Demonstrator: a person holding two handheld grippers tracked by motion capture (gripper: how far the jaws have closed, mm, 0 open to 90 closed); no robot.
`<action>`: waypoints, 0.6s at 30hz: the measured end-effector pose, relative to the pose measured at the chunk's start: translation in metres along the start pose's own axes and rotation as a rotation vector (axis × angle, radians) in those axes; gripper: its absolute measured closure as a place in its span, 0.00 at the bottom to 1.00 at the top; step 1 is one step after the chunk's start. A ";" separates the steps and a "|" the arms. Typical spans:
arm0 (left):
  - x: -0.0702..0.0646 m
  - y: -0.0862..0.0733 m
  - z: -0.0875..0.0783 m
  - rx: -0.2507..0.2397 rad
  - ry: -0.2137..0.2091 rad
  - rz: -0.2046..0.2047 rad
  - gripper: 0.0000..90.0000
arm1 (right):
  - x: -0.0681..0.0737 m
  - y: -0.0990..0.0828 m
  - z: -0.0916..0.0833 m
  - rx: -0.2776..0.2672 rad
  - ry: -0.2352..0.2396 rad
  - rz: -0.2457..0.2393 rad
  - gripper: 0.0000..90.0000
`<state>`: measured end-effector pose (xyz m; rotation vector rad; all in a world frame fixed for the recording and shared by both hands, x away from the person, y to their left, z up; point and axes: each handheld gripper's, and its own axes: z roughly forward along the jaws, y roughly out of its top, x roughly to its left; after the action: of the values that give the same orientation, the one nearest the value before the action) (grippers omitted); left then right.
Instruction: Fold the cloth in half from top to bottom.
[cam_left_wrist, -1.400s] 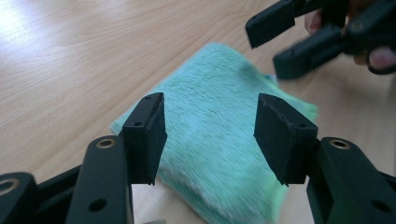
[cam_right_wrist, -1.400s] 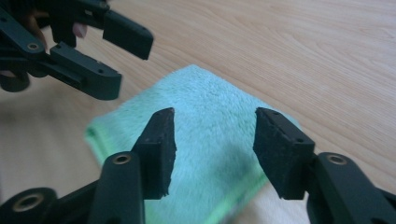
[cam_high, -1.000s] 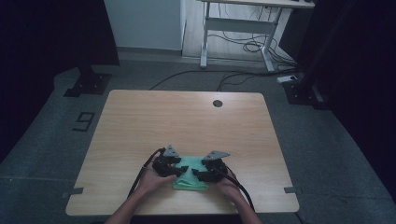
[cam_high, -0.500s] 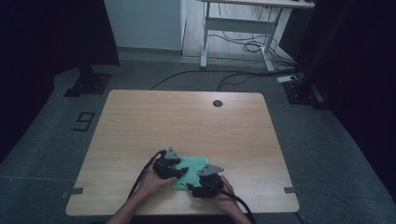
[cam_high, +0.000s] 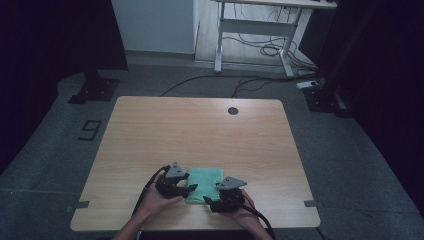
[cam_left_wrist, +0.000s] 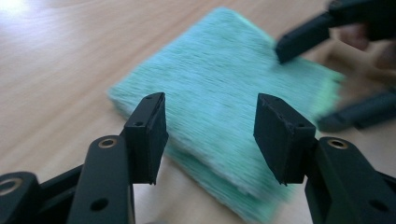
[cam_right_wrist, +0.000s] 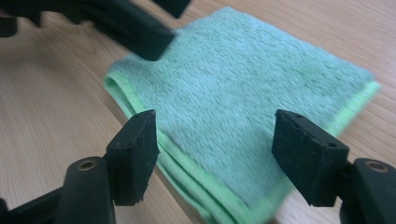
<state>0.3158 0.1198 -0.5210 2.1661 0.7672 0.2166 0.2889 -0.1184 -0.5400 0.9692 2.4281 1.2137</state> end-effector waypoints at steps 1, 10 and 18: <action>-0.003 -0.002 0.000 0.008 -0.006 0.010 0.49 | 0.000 -0.001 -0.002 0.001 0.002 0.001 0.37; -0.012 -0.013 0.014 0.088 0.006 0.035 0.49 | -0.003 -0.009 0.000 0.042 -0.027 -0.010 0.40; -0.007 -0.011 0.018 0.091 0.009 0.033 0.49 | -0.002 -0.007 0.003 0.057 -0.044 -0.027 0.40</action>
<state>0.3119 0.1096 -0.5406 2.2662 0.7604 0.2127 0.2885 -0.1210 -0.5474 0.9647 2.4459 1.1083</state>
